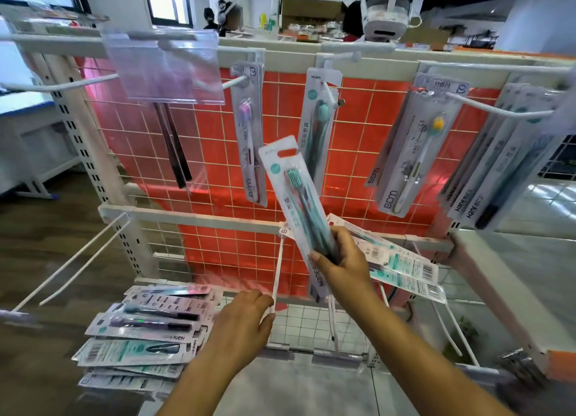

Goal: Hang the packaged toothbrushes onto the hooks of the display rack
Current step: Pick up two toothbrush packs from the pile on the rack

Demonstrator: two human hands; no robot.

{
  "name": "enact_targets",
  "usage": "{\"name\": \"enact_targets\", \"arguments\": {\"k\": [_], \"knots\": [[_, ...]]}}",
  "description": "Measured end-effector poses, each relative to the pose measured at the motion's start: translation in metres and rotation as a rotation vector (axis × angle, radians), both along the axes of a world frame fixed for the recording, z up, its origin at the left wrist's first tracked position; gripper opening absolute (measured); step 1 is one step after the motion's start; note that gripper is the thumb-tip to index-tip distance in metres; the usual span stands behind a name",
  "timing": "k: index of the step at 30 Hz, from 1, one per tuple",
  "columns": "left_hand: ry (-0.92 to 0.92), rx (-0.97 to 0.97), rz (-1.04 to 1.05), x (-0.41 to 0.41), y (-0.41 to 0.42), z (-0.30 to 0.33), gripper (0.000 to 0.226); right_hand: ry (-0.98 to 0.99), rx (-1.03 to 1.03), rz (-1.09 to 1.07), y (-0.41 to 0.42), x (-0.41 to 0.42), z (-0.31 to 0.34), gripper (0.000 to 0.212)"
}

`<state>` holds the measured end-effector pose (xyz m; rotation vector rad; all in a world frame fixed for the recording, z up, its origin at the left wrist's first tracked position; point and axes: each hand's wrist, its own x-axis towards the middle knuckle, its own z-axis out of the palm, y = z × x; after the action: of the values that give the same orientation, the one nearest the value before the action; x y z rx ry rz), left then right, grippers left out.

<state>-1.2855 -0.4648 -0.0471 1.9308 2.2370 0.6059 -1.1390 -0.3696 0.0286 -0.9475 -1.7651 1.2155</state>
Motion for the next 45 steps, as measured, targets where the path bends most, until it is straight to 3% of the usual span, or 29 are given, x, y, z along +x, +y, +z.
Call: {"name": "enact_targets", "arguments": {"k": [7, 15, 17, 22, 27, 35, 38, 42, 45], "knots": [[0.015, -0.014, -0.016, 0.004, 0.001, 0.002, 0.032, 0.247, 0.181, 0.001, 0.013, -0.004, 0.033, 0.034], [-0.031, -0.041, -0.024, 0.010, 0.004, -0.002, 0.034, 0.365, 0.097, -0.094, 0.001, -0.001, 0.013, 0.043], [-0.038, -0.039, -0.028, 0.009, 0.006, -0.004, 0.033, 0.296, 0.130, -0.093, -0.001, -0.007, 0.009, 0.057], [-0.049, -0.026, -0.019, 0.007, 0.006, -0.003, 0.032, 0.024, 0.288, -0.246, 0.023, -0.031, 0.020, 0.063], [-0.066, 0.007, -0.014, 0.007, 0.008, 0.001, 0.030, -0.122, 0.181, -0.296, 0.061, -0.050, 0.050, 0.063], [-0.090, 0.027, -0.021, 0.009, 0.005, 0.003, 0.029, -0.089, 0.164, -0.297, 0.062, -0.043, 0.045, 0.063], [-0.095, 0.036, -0.016, 0.010, 0.006, 0.003, 0.029, -0.112, 0.141, -0.237, 0.059, -0.037, 0.031, 0.066], [-0.087, 0.037, -0.011, 0.012, 0.010, 0.004, 0.029, -0.302, -0.027, -0.161, 0.055, -0.021, -0.007, 0.069], [-0.092, 0.040, -0.018, 0.014, 0.013, 0.001, 0.029, -0.397, -0.087, -0.171, 0.051, -0.004, -0.034, 0.058]]}}
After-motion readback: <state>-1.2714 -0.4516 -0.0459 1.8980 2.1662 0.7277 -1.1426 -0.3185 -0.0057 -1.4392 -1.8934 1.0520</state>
